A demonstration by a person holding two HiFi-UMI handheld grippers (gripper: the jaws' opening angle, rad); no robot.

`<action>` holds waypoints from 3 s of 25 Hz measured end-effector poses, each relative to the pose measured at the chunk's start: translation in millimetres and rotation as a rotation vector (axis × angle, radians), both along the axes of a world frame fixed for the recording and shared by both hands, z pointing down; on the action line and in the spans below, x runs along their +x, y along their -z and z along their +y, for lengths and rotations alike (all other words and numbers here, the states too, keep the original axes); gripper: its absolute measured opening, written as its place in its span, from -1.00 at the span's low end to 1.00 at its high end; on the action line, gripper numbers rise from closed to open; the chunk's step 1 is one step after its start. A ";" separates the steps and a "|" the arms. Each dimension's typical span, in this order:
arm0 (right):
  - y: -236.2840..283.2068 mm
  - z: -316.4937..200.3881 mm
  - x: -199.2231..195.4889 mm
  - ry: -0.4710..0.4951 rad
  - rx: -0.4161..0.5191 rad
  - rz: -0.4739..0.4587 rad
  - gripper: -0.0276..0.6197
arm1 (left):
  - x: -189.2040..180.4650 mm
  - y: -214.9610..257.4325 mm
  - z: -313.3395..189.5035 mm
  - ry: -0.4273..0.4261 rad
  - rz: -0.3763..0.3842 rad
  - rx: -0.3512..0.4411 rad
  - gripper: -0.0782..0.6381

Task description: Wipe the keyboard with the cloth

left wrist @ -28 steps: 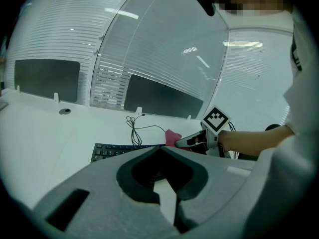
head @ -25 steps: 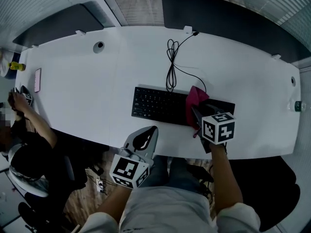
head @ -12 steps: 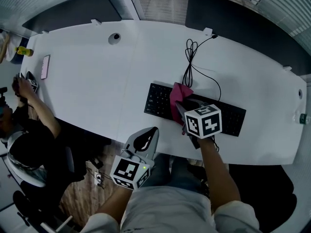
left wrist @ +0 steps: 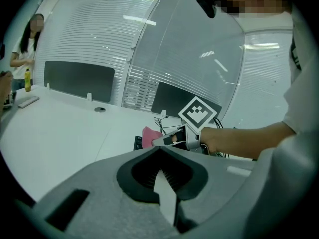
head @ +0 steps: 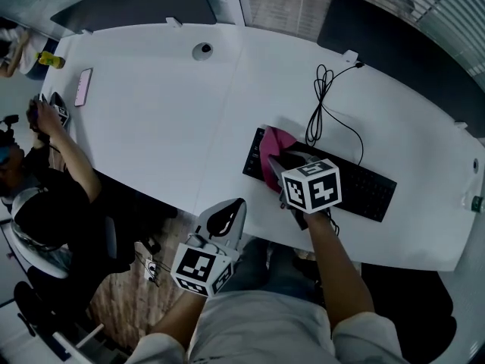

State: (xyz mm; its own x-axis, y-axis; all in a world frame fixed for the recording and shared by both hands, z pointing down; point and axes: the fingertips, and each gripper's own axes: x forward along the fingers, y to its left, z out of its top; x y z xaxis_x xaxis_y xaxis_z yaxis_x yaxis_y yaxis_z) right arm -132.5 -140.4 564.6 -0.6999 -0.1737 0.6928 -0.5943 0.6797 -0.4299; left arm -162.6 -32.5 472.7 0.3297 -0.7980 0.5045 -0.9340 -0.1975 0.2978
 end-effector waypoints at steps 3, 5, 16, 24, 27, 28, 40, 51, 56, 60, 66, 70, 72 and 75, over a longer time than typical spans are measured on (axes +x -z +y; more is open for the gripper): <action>1.9 0.6 -1.2 -0.002 0.003 -0.004 -0.72 | -3.3 -0.5 0.9 0.004 0.000 0.000 -0.75; 6.7 0.7 1.8 -0.007 0.009 -0.011 -0.72 | -0.3 -0.2 0.0 -0.003 0.002 0.002 -0.75; 59.3 5.4 94.5 -0.154 0.089 -0.064 -0.72 | 47.4 3.0 -6.6 -0.115 0.013 0.020 -0.75; 76.2 8.6 218.3 -0.364 0.127 -0.009 -0.72 | 99.4 10.1 -11.5 -0.231 0.030 0.044 -0.75; 72.2 14.2 262.7 -0.432 0.128 0.032 -0.72 | 115.1 12.6 -14.2 -0.269 0.032 0.051 -0.75; 70.0 16.5 276.5 -0.452 0.126 0.046 -0.72 | 119.6 13.5 -14.9 -0.280 0.032 0.053 -0.75; 33.2 35.4 363.6 -0.556 0.047 0.140 -0.72 | 154.2 14.8 -18.0 -0.348 0.032 0.047 -0.75; 5.0 29.4 340.7 -0.513 -0.008 0.144 -0.72 | 137.9 7.1 -17.6 -0.302 0.026 0.037 -0.75; 4.3 25.4 310.8 -0.477 -0.012 0.124 -0.72 | 126.3 4.2 -16.9 -0.284 0.010 0.044 -0.75; 4.2 23.9 276.2 -0.424 -0.015 0.102 -0.72 | 113.7 4.9 -16.8 -0.266 0.010 0.046 -0.75; 3.9 24.6 225.8 -0.345 -0.025 0.077 -0.72 | 96.8 3.1 -12.0 -0.237 0.013 0.037 -0.75; 5.7 24.0 187.6 -0.297 -0.029 0.051 -0.72 | 80.3 4.2 -9.4 -0.212 0.013 0.040 -0.75; 6.3 24.7 167.1 -0.268 -0.028 0.039 -0.72 | 70.2 4.3 -6.6 -0.196 0.011 0.040 -0.75; 5.7 26.1 139.1 -0.225 -0.030 0.027 -0.72 | 54.6 2.8 -1.0 -0.166 0.006 0.036 -0.75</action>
State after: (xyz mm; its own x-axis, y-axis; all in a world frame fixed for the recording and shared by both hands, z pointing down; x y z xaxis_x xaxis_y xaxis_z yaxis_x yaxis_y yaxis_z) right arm 6.7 -114.2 558.9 -0.6266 -0.3027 0.7181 -0.7414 0.5157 -0.4295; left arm -108.0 -33.6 469.8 0.4614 -0.7499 0.4742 -0.8858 -0.3597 0.2931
